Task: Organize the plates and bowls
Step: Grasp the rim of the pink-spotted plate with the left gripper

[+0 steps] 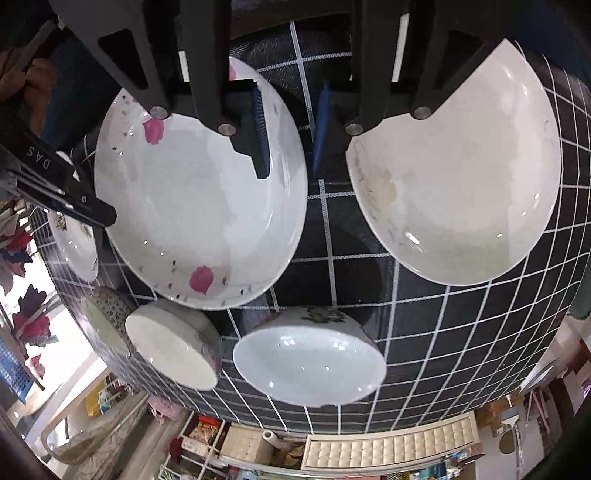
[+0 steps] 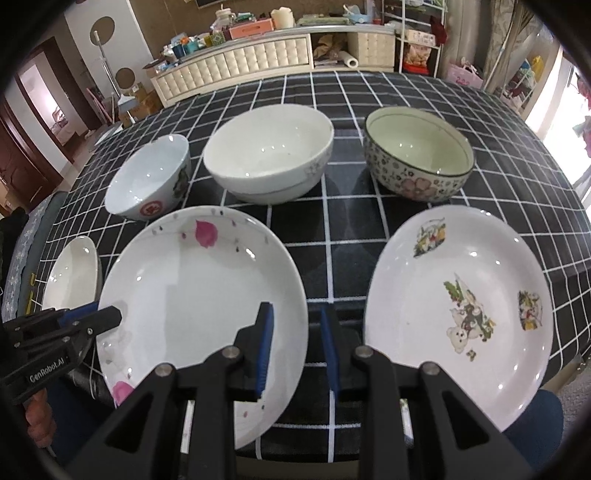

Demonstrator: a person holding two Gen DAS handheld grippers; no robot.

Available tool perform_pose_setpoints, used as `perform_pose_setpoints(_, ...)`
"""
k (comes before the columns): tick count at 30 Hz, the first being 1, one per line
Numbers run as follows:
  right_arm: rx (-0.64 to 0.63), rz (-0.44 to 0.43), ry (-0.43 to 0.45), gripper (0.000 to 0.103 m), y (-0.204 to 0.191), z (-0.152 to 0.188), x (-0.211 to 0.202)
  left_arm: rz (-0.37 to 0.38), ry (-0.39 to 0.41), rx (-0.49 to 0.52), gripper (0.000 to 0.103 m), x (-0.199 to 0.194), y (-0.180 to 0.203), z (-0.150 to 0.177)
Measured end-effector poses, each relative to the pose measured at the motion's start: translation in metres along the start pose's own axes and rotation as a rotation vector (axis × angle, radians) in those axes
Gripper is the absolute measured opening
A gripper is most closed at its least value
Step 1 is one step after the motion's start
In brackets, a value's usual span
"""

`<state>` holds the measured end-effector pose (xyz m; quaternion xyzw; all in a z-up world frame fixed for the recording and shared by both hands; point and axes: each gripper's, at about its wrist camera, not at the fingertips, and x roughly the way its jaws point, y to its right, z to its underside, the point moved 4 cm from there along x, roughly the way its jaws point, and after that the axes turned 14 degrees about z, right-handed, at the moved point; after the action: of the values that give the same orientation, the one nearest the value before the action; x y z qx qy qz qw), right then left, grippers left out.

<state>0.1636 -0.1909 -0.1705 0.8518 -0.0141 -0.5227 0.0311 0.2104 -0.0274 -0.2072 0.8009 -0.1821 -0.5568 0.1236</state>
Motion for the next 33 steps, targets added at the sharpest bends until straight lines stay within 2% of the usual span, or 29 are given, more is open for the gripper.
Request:
perform_pose_setpoints(10, -0.006, -0.014, -0.04, 0.03, -0.01, -0.006, 0.019, 0.01, -0.015, 0.022, 0.019, 0.017, 0.001, -0.003)
perform_pose_setpoints(23, 0.036, 0.043, -0.056, 0.03, -0.013, 0.0, 0.018, 0.0, -0.003, 0.016, 0.018, 0.016, 0.004, 0.001)
perform_pose_setpoints(30, 0.067, 0.028, -0.063, 0.03, -0.01, 0.002, 0.004, 0.023, 0.026, 0.01, 0.019, -0.003, 0.004, 0.004)
perform_pose_setpoints(33, 0.067, 0.028, -0.036, 0.03, -0.013, -0.002, -0.008, 0.016, 0.049, 0.008, 0.019, -0.015, 0.002, 0.003)
